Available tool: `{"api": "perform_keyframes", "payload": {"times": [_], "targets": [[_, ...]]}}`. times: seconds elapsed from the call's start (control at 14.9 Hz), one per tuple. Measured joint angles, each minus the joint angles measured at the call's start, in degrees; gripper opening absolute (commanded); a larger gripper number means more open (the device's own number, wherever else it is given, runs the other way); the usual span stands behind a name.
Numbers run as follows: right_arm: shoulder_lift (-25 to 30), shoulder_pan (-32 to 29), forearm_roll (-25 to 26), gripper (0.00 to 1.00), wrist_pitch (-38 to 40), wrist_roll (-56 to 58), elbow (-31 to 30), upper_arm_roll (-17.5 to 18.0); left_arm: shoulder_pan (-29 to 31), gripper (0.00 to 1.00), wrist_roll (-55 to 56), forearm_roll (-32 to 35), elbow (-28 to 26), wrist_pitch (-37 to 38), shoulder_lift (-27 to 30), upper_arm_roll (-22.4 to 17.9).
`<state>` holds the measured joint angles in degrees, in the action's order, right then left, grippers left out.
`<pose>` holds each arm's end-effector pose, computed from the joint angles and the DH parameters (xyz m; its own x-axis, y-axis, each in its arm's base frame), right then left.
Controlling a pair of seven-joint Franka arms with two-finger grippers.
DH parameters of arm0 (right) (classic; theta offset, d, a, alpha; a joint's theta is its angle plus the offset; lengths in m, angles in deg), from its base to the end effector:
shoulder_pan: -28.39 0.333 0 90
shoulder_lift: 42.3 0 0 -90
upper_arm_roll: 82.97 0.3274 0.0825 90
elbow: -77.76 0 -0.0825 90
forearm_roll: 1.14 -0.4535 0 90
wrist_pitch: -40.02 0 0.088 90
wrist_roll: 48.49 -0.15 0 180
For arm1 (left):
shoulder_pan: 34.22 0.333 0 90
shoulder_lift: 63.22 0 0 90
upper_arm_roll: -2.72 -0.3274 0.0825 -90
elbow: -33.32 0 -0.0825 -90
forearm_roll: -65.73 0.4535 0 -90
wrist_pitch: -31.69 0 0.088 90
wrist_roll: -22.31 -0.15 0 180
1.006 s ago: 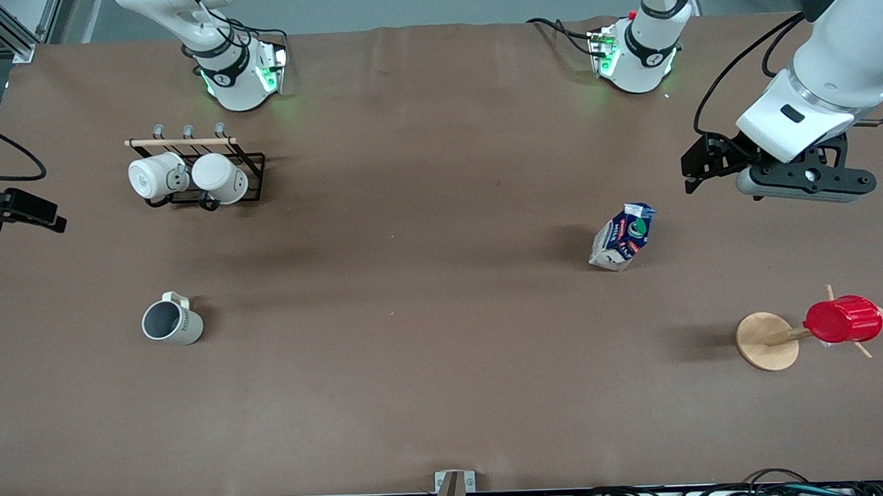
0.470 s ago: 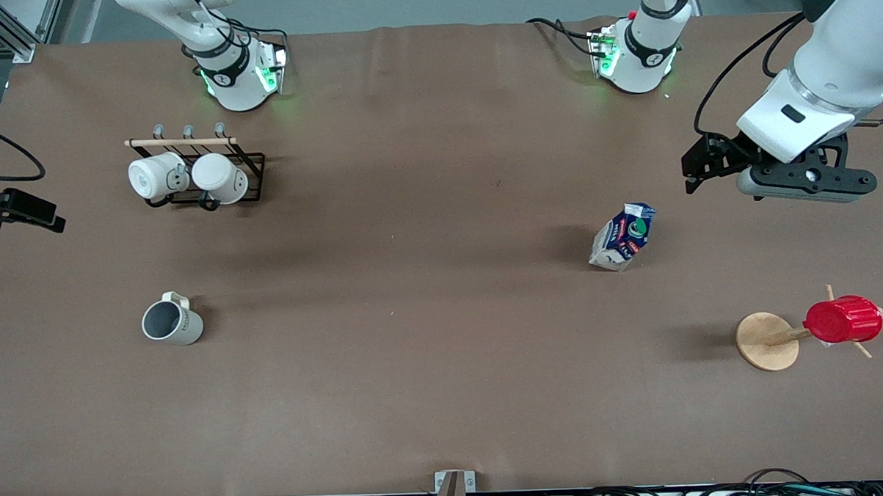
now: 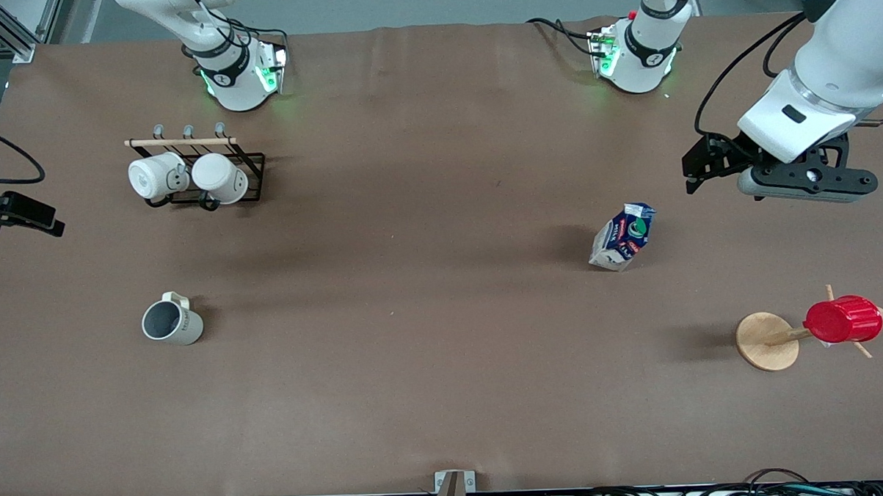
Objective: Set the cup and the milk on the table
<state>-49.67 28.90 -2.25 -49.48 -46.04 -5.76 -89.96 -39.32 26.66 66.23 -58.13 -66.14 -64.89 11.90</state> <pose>0.6592 -0.0675 0.5710 0.9973 -0.0694 -0.0231 -0.0696 -0.9976 -0.0048 0.6298 -0.1579 0.5735 0.9816 -0.1723 0.0826 -0.1731 -0.9849 0.0022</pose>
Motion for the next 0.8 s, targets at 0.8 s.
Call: {"api": "perform_keyframes", "payload": {"times": [0.8], "targets": [[-3.3,0.0,0.0,1.0,-1.6,0.2,-1.7,0.1,-0.2,1.0,2.5,0.0,-5.9,-10.0,-6.0,1.0]]}}
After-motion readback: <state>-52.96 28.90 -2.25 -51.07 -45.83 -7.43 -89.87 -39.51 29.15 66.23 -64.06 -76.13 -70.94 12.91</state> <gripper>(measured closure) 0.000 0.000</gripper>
